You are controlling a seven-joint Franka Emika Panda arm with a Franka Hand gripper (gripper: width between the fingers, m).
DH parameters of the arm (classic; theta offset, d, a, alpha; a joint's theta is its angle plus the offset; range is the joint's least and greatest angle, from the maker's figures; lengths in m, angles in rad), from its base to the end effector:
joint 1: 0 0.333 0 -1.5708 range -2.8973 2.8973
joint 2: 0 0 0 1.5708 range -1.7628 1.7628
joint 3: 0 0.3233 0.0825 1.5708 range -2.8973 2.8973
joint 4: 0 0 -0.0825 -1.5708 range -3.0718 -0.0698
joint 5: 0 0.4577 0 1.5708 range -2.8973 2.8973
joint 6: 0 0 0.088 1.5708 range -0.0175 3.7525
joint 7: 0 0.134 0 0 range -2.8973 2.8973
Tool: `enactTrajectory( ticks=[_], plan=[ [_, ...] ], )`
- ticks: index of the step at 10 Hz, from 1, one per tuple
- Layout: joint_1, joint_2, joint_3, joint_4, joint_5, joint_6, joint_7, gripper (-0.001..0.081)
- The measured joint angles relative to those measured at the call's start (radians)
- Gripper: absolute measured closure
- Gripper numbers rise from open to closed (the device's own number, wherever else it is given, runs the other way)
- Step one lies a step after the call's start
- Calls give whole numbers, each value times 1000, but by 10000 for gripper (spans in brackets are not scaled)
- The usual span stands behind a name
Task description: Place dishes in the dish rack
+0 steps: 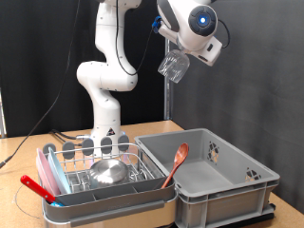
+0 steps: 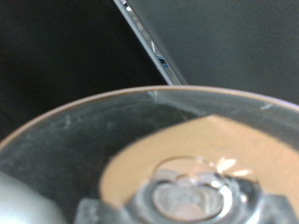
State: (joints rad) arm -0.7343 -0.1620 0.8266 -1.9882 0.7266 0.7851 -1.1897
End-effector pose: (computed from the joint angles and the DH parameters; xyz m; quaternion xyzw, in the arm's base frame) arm 0.4289 0.1609 0.4881 -0.6241 -0.5312 0.2613 0.5099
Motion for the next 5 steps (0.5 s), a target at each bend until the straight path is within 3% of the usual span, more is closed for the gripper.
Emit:
enactTrajectory(
  ticks=[1, 2, 5],
  plan=[
    [0, -4, 1, -2, 0, 12, 22, 697],
    [2, -9, 1, 0, 5, 13, -36, 697],
    [11, -51, -25, 24, -45, -63, -426, 697]
  ],
)
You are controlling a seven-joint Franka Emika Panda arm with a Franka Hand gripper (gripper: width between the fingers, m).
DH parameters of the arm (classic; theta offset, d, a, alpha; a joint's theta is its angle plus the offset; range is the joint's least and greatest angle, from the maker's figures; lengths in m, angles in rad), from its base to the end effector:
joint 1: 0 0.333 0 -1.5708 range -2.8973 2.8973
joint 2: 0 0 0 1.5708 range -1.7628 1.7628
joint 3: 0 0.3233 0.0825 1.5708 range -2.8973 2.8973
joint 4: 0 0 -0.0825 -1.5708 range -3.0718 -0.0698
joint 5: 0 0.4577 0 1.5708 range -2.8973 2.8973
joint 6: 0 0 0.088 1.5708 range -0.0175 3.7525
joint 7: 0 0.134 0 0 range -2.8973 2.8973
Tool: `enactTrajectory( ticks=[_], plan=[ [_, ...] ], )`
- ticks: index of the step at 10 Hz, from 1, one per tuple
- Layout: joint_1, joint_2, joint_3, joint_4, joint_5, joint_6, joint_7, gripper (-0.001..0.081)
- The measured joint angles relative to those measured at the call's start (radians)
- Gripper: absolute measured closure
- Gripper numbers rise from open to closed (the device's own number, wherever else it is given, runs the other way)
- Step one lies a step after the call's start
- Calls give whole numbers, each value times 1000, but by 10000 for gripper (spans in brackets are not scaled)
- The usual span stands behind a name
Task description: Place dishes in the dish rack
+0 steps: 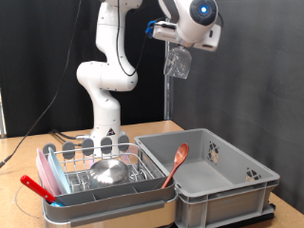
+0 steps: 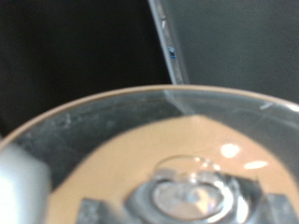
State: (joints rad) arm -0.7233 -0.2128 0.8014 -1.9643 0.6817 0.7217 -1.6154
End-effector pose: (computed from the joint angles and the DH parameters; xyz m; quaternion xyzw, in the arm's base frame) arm 0.4180 0.1541 0.5111 -0.5052 -0.6578 0.1750 0.5306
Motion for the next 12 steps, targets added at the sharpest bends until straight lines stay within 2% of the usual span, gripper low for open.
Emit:
enactTrajectory(
  ticks=[1, 2, 3, 5, 6, 8, 10, 12],
  plan=[
    [1, -16, -16, 7, -38, -33, -120, 697],
    [0, -30, -35, 9, -74, -63, -197, 697],
    [-2, -40, -56, 8, -107, -89, -233, 697],
    [-13, -56, -93, 2, -145, -120, -246, 697],
    [-12, -55, -91, 2, -144, -116, -246, 697],
    [1, -63, -98, -6, -190, -114, -368, 697],
    [1, -90, -120, -61, -249, -100, -455, 697],
    [-10, -89, -136, -133, -312, -63, -477, 697]
  ],
)
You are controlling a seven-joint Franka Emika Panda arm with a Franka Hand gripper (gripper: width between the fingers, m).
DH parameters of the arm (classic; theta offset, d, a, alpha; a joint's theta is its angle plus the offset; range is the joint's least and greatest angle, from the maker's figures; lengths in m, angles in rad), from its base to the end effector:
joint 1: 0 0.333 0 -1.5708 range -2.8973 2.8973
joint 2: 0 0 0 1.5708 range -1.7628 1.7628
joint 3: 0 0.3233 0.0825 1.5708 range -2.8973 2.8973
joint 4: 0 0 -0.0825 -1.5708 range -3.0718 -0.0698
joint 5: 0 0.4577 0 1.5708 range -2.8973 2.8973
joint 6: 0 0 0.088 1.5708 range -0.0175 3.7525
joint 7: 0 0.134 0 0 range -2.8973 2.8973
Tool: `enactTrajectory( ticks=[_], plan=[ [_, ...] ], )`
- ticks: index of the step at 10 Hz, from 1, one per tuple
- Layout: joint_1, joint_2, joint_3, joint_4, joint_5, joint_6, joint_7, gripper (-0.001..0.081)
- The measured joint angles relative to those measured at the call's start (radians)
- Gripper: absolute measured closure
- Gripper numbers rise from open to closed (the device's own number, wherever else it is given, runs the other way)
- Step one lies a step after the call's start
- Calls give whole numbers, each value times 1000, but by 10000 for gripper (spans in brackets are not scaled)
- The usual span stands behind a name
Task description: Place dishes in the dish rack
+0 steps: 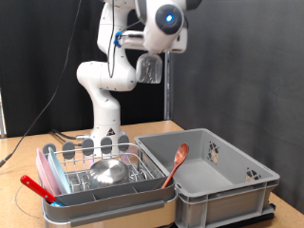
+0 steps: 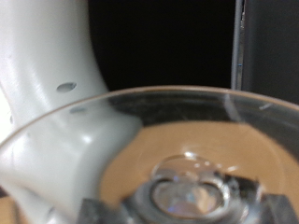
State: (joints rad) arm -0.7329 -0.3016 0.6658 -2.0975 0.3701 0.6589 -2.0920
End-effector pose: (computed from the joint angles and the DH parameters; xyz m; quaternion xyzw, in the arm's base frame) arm 0.3817 0.0498 0.4826 -0.4400 -0.6970 0.1691 0.5403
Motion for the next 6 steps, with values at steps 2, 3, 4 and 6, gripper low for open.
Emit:
enactTrajectory(
  ticks=[2, 3, 4, 6],
  plan=[
    [-5, 10, -16, -70, -75, 60, -73, 697],
    [-6, 17, -24, -102, -101, 95, -103, 697],
    [-13, 22, -30, -130, -109, 137, -112, 697],
    [-47, 38, -31, -151, -80, 183, -43, 697]
  ],
)
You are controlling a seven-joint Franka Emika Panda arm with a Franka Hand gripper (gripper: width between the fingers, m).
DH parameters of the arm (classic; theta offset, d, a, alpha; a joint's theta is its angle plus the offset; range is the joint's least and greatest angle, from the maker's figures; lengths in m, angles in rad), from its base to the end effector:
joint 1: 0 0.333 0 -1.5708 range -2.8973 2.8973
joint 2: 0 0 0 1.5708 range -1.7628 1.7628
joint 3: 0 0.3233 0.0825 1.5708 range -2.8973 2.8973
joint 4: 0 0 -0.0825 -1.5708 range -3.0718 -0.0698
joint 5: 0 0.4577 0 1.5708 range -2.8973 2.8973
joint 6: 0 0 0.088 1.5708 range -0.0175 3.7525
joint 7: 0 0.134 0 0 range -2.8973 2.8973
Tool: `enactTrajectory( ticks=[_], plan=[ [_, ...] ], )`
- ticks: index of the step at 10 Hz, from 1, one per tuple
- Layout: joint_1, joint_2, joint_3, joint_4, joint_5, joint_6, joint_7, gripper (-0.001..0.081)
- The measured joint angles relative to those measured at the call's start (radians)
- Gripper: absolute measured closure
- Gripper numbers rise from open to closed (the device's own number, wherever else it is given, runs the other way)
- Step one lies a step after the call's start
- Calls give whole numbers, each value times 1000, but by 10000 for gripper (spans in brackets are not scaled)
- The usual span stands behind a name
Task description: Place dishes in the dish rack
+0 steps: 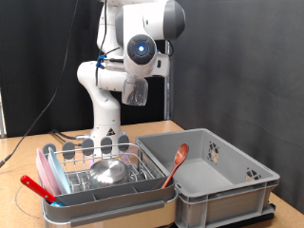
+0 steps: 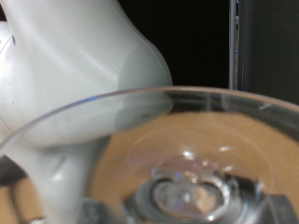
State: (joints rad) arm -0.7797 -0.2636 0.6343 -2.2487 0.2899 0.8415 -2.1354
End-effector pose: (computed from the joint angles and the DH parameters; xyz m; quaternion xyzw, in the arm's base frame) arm 0.3734 -0.0036 0.4022 -0.4762 -0.6768 0.1553 0.5395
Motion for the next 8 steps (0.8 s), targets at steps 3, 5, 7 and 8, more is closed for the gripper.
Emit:
enactTrajectory(
  ticks=[3, 5, 7, 8],
  plan=[
    [10, -1, 4, -6, -41, 22, -98, 697],
    [11, 9, 13, -30, -80, 53, -114, 697],
    [11, 42, 23, -48, -110, 87, -114, 697],
    [11, 61, 26, -57, -119, 107, -114, 697]
  ],
)
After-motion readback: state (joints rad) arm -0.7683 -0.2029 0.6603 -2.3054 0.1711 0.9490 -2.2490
